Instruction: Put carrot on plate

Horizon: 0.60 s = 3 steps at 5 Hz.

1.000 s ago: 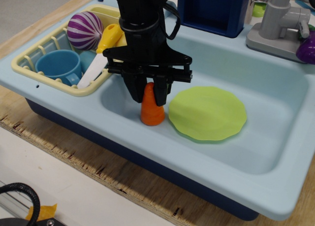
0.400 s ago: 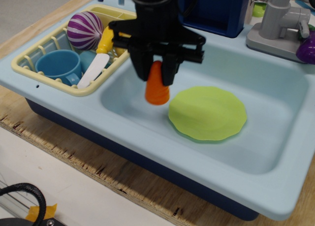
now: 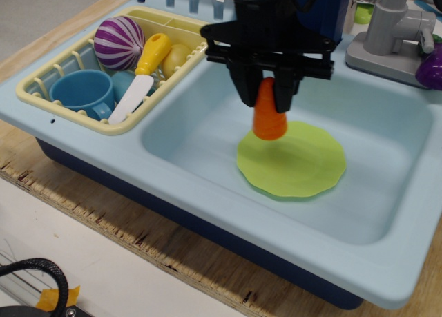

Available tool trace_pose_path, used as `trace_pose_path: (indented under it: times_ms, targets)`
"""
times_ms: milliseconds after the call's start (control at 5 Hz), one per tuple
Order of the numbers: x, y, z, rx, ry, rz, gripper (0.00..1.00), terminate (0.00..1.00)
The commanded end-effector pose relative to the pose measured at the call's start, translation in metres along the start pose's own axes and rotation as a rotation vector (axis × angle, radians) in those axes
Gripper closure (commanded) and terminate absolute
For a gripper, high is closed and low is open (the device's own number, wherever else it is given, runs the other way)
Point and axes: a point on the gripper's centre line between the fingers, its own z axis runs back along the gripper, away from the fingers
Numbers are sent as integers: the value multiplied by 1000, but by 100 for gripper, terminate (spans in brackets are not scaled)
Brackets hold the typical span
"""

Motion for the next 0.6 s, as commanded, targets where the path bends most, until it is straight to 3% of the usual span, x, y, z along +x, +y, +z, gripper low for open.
trace_pose_path:
  times_ms: [0,200,400]
  targets:
    - [1,-13,-4,-55,-12,-8,100,0]
    - [-7,-11,-5,-84,25,15,0,0]
    - [-7,-11,-5,-84,25,15,0,100]
